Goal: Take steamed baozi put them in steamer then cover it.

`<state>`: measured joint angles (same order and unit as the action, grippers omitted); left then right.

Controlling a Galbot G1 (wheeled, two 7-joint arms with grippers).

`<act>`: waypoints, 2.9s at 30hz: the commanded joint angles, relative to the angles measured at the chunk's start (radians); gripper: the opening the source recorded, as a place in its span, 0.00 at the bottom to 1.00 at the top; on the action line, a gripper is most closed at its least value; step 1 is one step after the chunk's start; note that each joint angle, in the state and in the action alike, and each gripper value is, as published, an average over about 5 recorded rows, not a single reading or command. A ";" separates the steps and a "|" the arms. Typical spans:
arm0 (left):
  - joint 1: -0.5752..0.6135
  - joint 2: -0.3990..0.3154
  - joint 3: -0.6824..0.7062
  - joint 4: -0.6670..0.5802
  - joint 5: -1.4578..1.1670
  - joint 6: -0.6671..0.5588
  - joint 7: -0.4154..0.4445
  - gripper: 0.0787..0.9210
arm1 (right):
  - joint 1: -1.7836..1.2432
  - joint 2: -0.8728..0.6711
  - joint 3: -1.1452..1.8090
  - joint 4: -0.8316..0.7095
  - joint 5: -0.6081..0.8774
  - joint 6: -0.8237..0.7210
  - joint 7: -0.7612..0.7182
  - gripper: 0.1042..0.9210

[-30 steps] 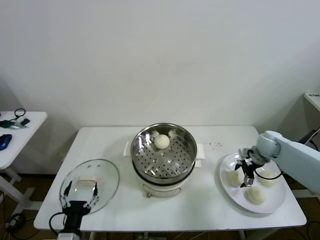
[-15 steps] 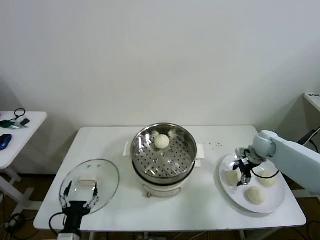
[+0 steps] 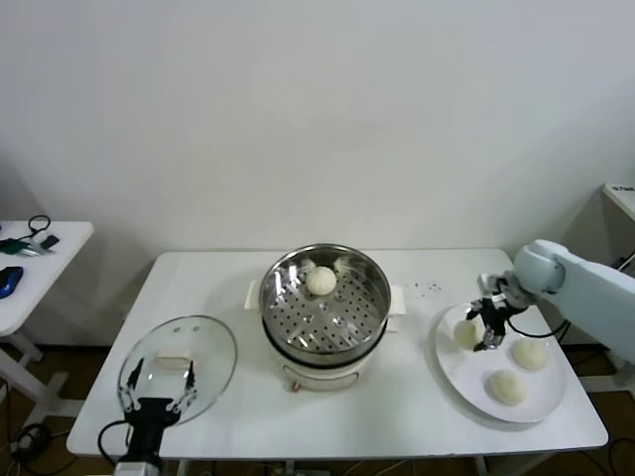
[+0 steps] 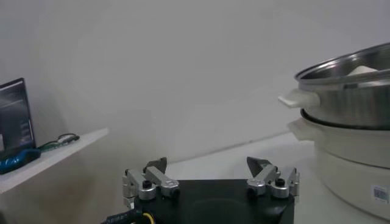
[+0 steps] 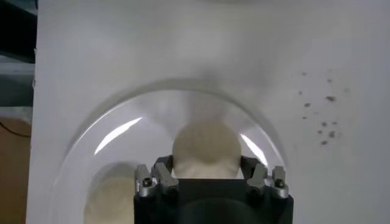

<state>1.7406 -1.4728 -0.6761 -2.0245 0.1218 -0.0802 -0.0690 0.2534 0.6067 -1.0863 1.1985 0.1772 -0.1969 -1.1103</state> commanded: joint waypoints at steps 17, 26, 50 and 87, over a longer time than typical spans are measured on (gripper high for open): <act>0.008 0.016 0.018 -0.006 0.001 -0.004 0.001 0.88 | 0.549 0.464 -0.352 0.046 0.515 -0.131 0.096 0.74; 0.008 0.025 0.029 -0.006 0.002 -0.006 0.003 0.88 | 0.445 0.644 -0.319 -0.006 0.524 -0.173 0.157 0.74; -0.001 0.038 0.029 0.020 -0.001 -0.009 0.001 0.88 | 0.329 0.724 -0.398 0.006 0.540 -0.190 0.198 0.74; 0.007 0.038 0.026 0.022 -0.002 -0.013 -0.002 0.88 | 0.654 0.253 -0.473 0.293 0.453 -0.104 0.050 0.88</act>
<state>1.7463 -1.4360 -0.6490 -2.0019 0.1213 -0.0921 -0.0710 0.7584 1.1053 -1.5092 1.3358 0.6693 -0.3289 -1.0042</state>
